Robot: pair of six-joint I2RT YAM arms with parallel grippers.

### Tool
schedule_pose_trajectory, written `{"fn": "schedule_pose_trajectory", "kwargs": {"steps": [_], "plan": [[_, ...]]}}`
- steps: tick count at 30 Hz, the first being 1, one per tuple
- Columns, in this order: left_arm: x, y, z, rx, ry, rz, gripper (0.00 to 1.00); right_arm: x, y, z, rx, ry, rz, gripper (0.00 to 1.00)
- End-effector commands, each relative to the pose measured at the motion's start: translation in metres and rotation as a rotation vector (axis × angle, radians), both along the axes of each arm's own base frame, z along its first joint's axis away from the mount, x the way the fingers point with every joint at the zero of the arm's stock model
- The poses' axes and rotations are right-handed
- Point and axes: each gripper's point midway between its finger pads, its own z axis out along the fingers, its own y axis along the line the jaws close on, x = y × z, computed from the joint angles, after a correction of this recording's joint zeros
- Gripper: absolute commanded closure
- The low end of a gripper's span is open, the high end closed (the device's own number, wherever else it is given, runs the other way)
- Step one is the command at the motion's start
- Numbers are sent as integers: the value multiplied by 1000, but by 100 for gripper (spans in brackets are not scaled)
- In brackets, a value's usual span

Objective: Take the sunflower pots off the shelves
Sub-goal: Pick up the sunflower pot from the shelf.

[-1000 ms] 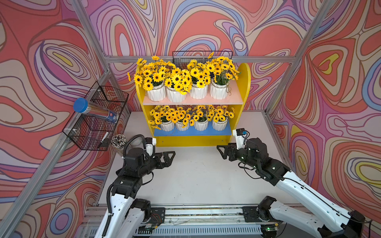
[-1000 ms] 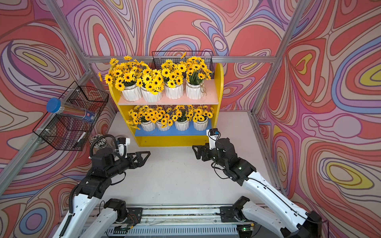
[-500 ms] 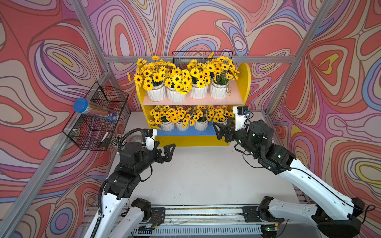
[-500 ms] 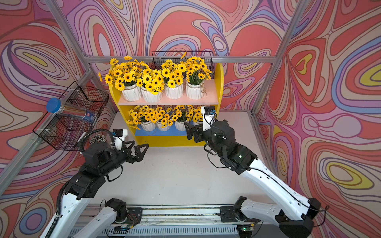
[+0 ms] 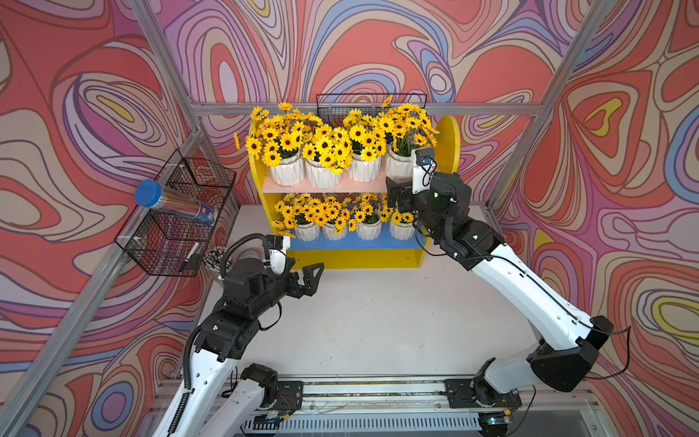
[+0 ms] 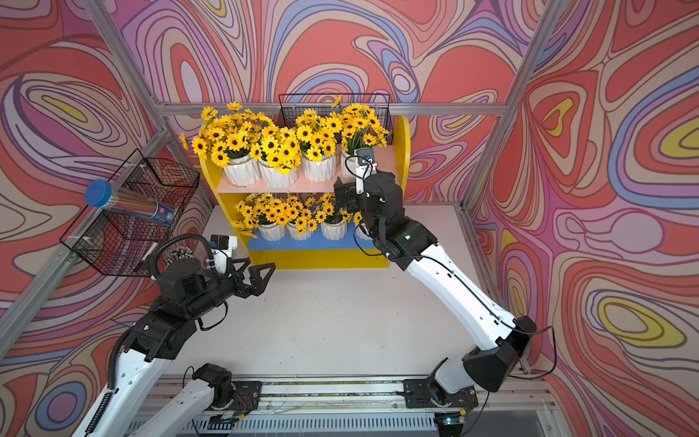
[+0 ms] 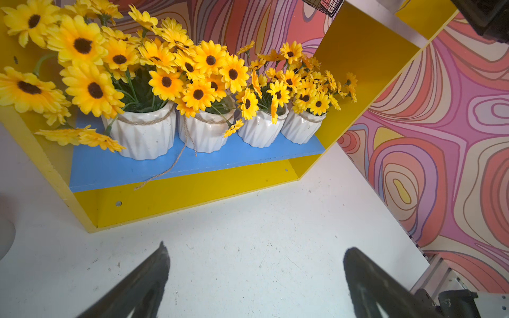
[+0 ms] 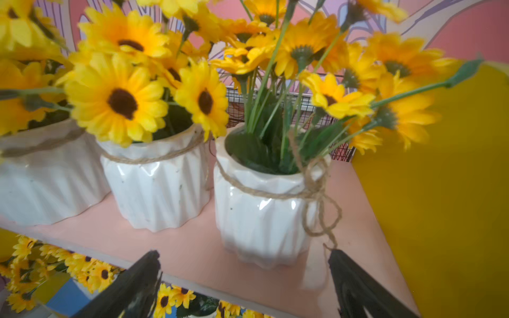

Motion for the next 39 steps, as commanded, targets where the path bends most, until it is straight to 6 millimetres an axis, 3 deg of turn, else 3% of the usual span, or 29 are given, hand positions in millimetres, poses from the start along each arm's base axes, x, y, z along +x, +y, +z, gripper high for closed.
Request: {"fn": "schedule_pose_trajectory", "kwargs": {"steps": [1, 17, 33, 39], "plan": [[-3, -2, 8, -1, -40, -22, 0, 8, -8, 17, 34, -29, 0, 2], [-2, -3, 2, 10, -37, -25, 0, 56, -1, 17, 89, -3, 120, 2], [-1, -3, -4, 31, -38, -31, 0, 68, -3, 26, 153, -90, 122, 2], [-1, -2, -5, 39, -37, -26, 0, 76, -2, 17, 183, -86, 106, 2]]}}
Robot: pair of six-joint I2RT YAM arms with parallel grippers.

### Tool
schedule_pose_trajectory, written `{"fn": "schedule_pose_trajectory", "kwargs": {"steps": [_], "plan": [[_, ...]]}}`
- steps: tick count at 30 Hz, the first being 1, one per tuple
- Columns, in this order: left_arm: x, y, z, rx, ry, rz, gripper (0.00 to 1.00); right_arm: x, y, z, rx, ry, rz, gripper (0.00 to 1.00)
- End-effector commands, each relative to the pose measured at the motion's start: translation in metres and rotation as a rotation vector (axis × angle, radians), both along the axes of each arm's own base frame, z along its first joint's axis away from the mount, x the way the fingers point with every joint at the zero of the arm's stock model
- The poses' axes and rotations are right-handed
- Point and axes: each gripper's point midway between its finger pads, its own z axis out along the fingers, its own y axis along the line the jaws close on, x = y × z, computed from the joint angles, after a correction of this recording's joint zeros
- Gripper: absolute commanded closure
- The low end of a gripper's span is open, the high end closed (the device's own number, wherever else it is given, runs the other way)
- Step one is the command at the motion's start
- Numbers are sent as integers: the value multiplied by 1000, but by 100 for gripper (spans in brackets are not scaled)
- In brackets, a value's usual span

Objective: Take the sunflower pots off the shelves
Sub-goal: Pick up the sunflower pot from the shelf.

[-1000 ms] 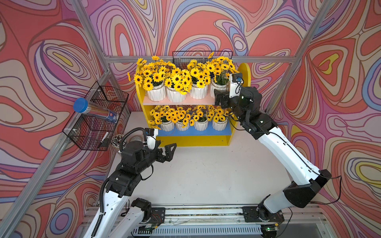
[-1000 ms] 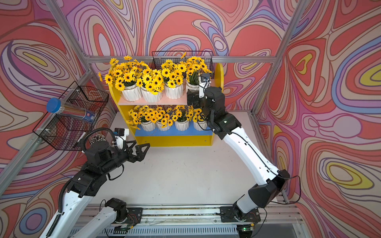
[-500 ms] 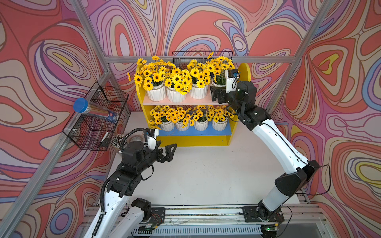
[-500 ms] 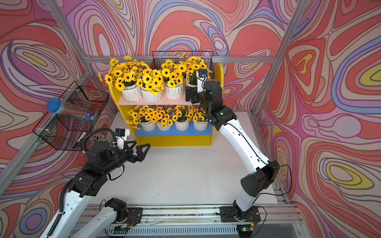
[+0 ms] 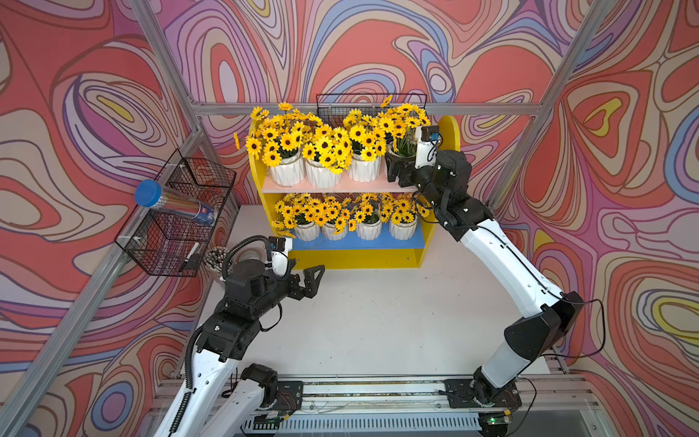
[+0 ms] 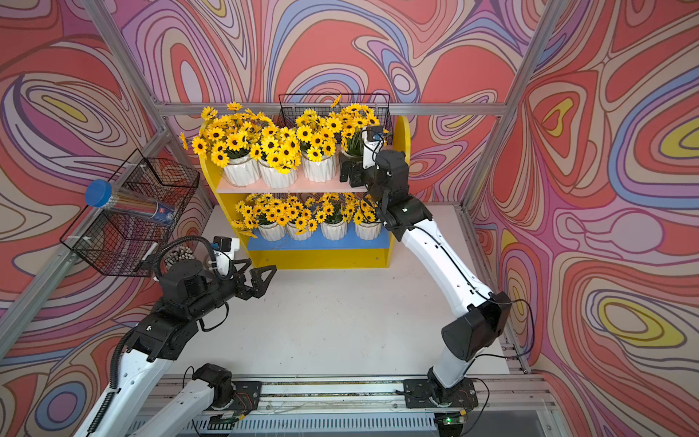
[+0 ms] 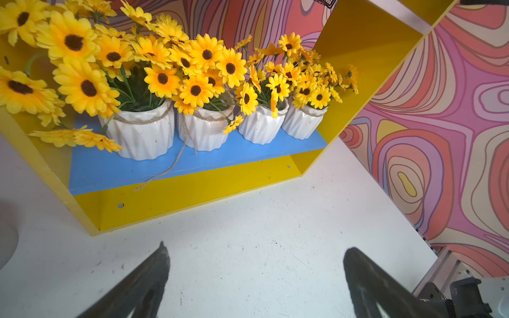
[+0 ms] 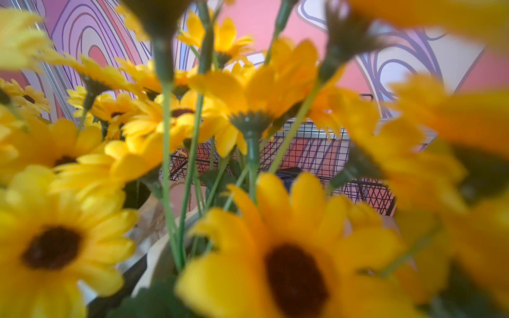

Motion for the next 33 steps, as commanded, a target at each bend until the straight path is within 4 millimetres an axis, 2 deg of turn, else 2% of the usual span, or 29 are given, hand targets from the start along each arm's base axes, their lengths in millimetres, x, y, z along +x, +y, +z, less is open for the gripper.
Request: {"fn": "schedule_pose_trajectory", "kwargs": {"steps": [1, 6, 13, 21, 23, 28, 33], "plan": [[-1, 0, 2, 12, -28, -7, 0, 3, -1, 0, 49, -28, -10, 2], [-1, 1, 1, 16, -32, -2, 0, 3, -2, -2, 41, -33, -13, 7], [0, 1, 0, 19, -31, 0, 0, 4, 3, -11, 7, -23, 13, 25], [1, 0, 1, 11, -29, -1, 0, -5, 8, -11, -42, -25, 58, 63], [1, 0, 1, 9, -30, -3, 0, -6, 9, -15, -56, -20, 69, 78], [2, -2, 0, 8, -22, -8, 0, -6, 6, -18, -62, -18, 52, 100], [2, -1, -1, 9, -21, -4, 0, -6, 0, -15, -54, -34, 20, 100]]}}
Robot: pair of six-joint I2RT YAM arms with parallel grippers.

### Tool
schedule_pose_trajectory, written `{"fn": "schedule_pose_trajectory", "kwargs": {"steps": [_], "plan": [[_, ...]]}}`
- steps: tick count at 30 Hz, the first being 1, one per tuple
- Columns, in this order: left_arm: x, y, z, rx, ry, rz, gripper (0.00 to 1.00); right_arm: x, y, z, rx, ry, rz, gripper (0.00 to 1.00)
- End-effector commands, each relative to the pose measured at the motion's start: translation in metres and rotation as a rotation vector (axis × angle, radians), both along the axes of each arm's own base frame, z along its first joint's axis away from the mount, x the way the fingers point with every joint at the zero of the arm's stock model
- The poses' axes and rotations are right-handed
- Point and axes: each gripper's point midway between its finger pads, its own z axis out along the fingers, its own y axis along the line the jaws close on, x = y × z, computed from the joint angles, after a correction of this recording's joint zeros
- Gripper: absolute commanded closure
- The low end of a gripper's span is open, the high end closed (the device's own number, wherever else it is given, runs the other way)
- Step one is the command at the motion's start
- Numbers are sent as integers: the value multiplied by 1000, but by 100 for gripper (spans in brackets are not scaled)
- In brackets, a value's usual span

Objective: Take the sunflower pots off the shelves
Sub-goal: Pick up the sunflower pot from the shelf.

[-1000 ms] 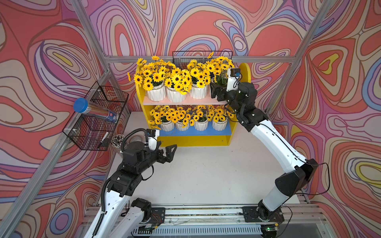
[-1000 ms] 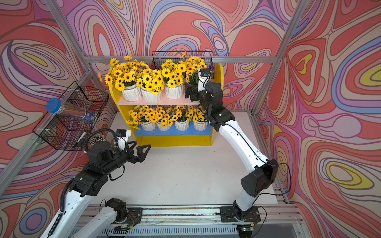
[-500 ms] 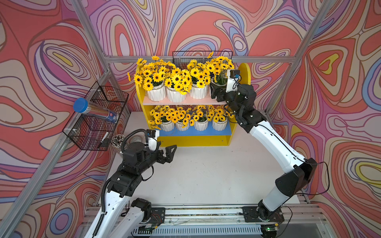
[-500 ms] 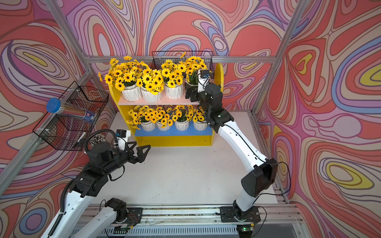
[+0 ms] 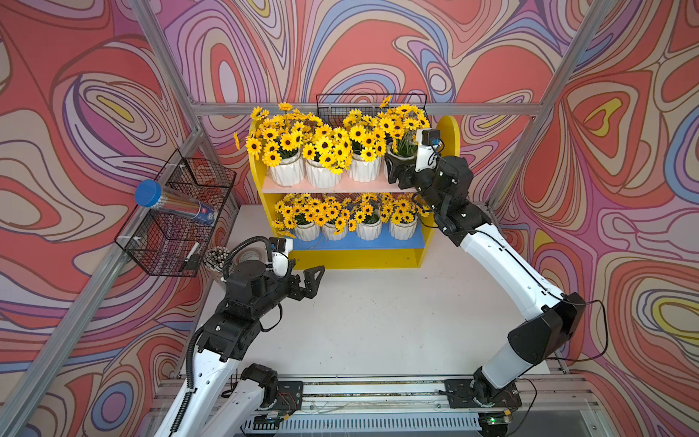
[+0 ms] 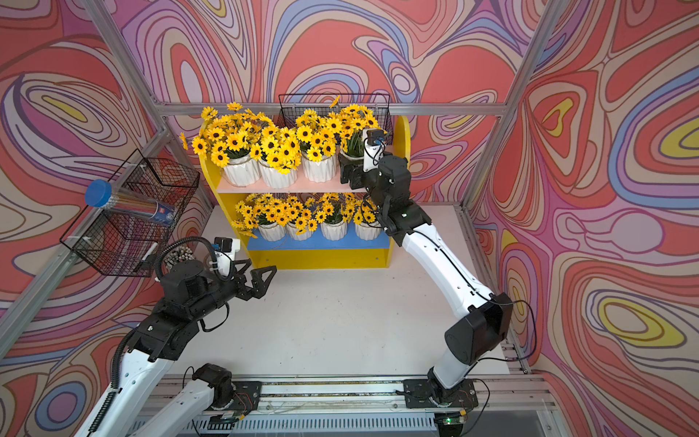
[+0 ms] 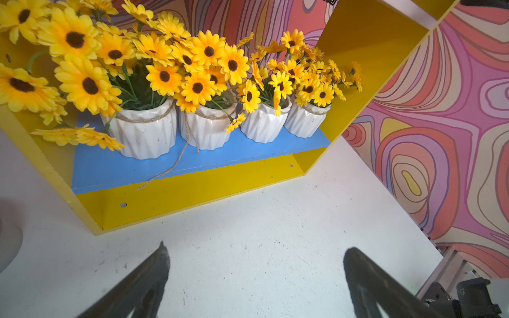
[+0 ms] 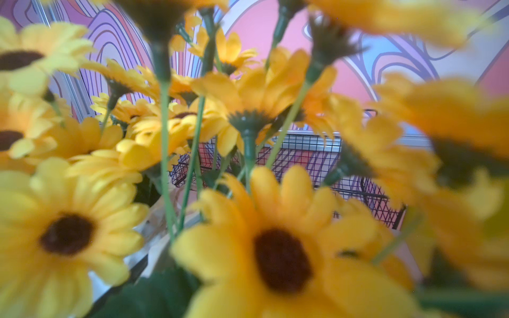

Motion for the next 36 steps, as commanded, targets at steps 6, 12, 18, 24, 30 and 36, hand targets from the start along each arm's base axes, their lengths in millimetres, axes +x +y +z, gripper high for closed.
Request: {"fn": "schedule_pose_trajectory", "kwargs": {"steps": [6, 12, 18, 24, 30, 36], "plan": [[1, -2, 5, -5, -20, -7, 0, -12, -9, 2, -19, -14, -20, 100], [2, -3, 5, -13, -16, -8, 0, -27, -19, 22, 4, -61, -30, 100], [1, -3, 7, -21, -16, -8, 0, -33, -25, 26, 0, -78, -49, 100], [0, -3, 9, -23, -13, -12, 0, -39, -33, 34, 12, -103, -77, 100], [-1, -4, 11, -34, -14, -15, 0, -44, -44, 41, 18, -128, -122, 100], [-1, -5, 10, -37, -8, -17, 0, -51, -47, 50, 36, -152, -119, 100]]}}
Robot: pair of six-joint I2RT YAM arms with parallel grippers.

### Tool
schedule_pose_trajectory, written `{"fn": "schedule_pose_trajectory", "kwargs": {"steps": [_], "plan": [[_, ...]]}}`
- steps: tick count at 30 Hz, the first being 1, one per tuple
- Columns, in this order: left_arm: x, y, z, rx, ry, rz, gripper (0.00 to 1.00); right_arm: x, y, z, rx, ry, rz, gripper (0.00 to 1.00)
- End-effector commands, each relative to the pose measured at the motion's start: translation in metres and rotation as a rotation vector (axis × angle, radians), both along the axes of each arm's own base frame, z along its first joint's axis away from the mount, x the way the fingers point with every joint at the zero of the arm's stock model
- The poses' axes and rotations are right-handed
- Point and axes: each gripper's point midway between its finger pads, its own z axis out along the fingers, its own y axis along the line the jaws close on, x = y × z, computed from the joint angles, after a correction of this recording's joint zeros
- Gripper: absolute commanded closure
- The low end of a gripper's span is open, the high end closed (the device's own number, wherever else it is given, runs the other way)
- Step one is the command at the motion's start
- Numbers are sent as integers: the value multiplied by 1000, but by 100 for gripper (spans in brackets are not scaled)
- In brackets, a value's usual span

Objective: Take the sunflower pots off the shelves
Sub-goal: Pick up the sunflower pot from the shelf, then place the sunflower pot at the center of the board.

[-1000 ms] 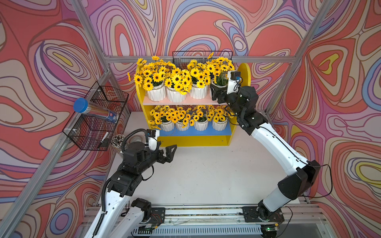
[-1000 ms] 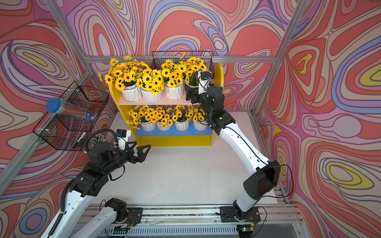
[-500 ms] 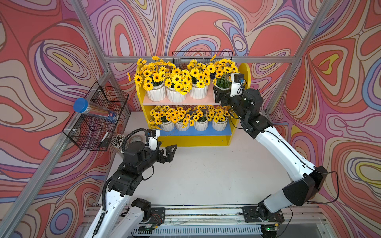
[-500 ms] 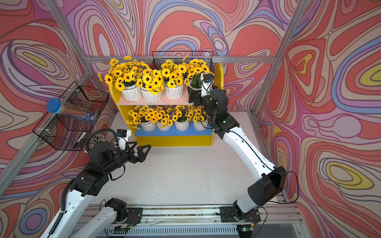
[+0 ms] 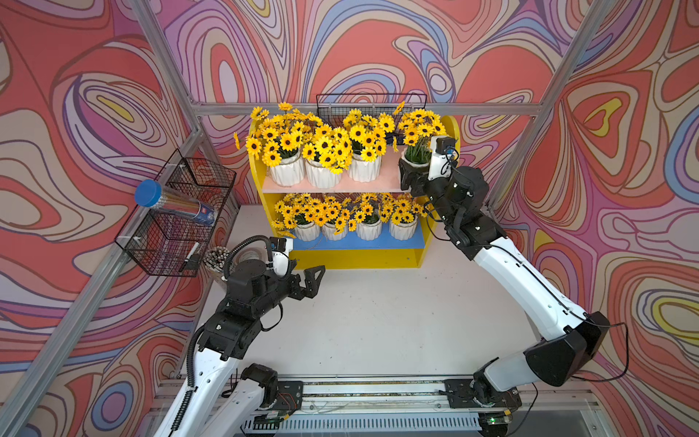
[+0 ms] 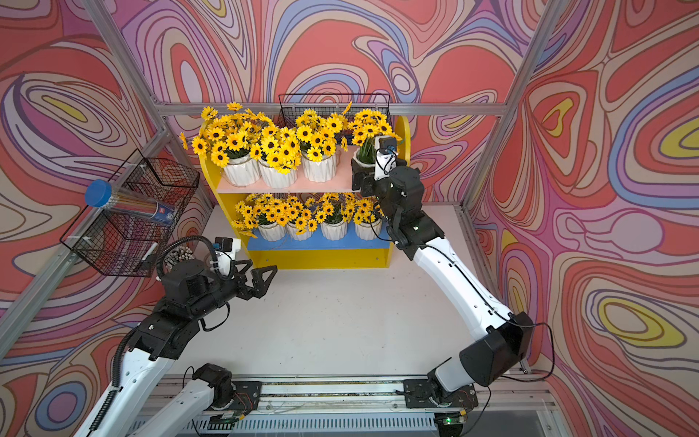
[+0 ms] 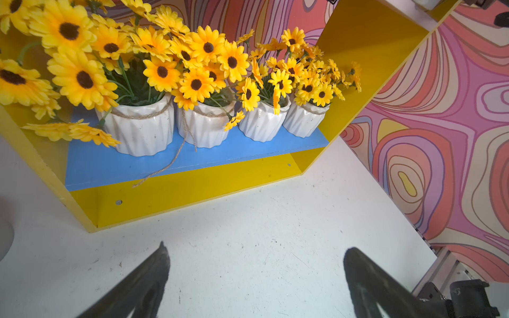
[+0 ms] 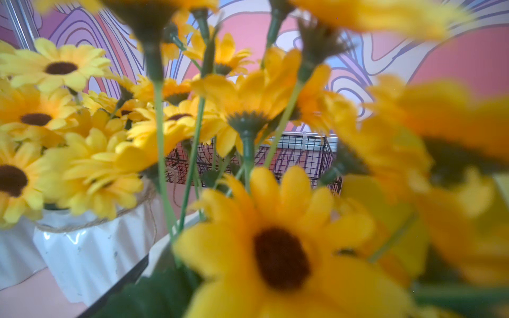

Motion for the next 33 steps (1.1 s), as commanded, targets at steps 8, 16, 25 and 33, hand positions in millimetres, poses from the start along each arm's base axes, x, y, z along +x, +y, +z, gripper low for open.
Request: {"fn": "schedule_pose_trajectory", "kwargs": {"steps": [8, 16, 25, 33], "plan": [[-1, -3, 12, -24, -26, -14, 0, -35, -9, 53, 70, -146, 48, 100], [2, -5, 13, -33, -25, -16, 0, -49, -7, 54, 74, -143, 95, 100], [7, 6, -1, 4, 17, 50, 0, -82, 11, 34, 58, -106, 213, 100], [8, 25, -25, 64, 71, 152, 0, -121, 31, 2, 34, -62, 296, 100]]}}
